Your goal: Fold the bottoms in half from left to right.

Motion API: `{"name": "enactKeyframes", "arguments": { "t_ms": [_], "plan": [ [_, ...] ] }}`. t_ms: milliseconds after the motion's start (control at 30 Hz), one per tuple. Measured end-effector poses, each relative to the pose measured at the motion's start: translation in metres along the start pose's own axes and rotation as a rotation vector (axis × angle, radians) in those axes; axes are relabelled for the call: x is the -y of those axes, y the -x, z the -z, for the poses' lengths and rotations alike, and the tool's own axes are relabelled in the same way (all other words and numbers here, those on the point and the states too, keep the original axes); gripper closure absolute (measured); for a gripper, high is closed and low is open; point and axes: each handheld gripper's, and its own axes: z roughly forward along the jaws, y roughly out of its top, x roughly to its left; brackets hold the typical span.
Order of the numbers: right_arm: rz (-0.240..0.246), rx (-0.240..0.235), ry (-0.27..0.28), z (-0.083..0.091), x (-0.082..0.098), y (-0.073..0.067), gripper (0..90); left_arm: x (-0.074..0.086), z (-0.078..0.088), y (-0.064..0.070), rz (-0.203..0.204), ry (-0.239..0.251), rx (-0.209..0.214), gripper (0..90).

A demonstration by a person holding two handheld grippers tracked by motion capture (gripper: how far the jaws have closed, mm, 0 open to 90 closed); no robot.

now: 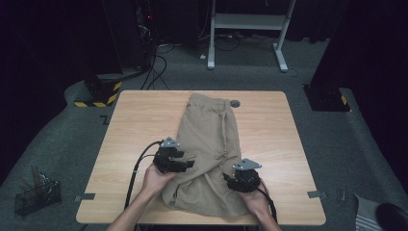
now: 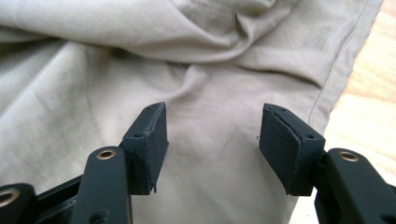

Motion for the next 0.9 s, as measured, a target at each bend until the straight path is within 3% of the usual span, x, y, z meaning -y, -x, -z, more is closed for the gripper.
{"name": "enactKeyframes", "arguments": {
  "t_ms": [67, 167, 233, 333, 433, 600, 767, 900],
  "plan": [
    [-0.005, -0.001, -0.016, -0.005, 0.002, 0.000, 41.6, 0.009, -0.005, -0.002, 0.025, -0.017, 0.005, 35.7],
    [-0.019, 0.000, 0.005, -0.009, 0.001, -0.001, 41.8, 0.015, -0.017, -0.002, -0.005, -0.051, -0.024, 35.8],
    [-0.025, 0.005, 0.007, -0.012, -0.001, -0.001, 41.7, 0.015, -0.023, -0.004, -0.002, -0.037, -0.032, 35.7],
    [-0.023, 0.009, 0.008, -0.016, -0.005, -0.001, 41.7, 0.012, -0.028, -0.006, 0.004, -0.020, -0.055, 36.1],
    [-0.029, 0.013, 0.008, -0.023, -0.011, 0.001, 41.7, 0.005, -0.035, -0.007, -0.042, -0.029, -0.103, 36.2],
    [-0.043, 0.029, 0.007, -0.042, -0.028, 0.008, 41.7, -0.010, -0.048, -0.018, -0.070, -0.034, -0.157, 36.4],
    [-0.061, 0.045, 0.007, -0.060, -0.045, 0.018, 41.8, -0.020, -0.056, -0.033, -0.036, -0.001, -0.165, 36.4],
    [-0.067, 0.044, 0.005, -0.061, -0.046, 0.021, 42.2, -0.018, -0.045, -0.038, 0.000, 0.001, -0.145, 36.3]
  ]
}}
